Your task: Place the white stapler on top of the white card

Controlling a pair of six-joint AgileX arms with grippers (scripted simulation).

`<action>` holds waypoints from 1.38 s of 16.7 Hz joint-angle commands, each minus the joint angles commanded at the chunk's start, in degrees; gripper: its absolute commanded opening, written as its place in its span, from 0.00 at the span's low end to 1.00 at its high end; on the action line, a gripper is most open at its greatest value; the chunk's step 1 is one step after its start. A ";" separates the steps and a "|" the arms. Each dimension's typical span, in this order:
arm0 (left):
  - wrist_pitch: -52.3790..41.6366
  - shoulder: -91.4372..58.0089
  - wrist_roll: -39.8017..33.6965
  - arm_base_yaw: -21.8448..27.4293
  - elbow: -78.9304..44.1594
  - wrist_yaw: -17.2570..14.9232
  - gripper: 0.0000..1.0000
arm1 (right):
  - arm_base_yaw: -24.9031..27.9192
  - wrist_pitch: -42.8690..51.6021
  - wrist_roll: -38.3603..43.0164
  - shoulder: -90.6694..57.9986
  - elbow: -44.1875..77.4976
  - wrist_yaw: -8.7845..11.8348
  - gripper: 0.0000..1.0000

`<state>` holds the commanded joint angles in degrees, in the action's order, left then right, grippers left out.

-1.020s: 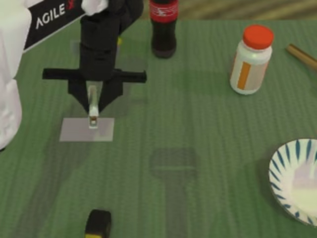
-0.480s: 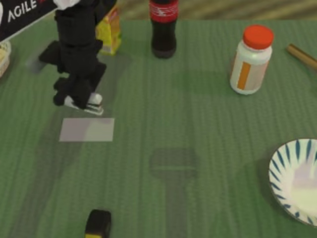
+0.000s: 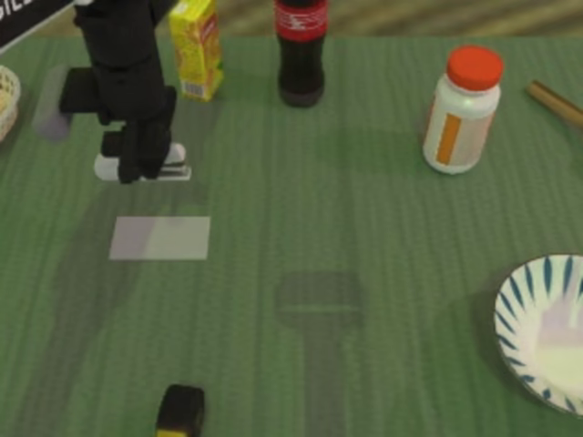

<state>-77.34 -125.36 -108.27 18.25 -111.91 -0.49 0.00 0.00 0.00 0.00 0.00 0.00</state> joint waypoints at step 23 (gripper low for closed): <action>20.89 -3.40 0.84 -0.80 17.49 -0.02 0.30 | 0.00 0.00 0.00 0.00 0.00 0.00 1.00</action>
<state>-56.45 -128.76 -107.43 17.46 -94.42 -0.51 0.00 0.00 0.00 0.00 0.00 0.00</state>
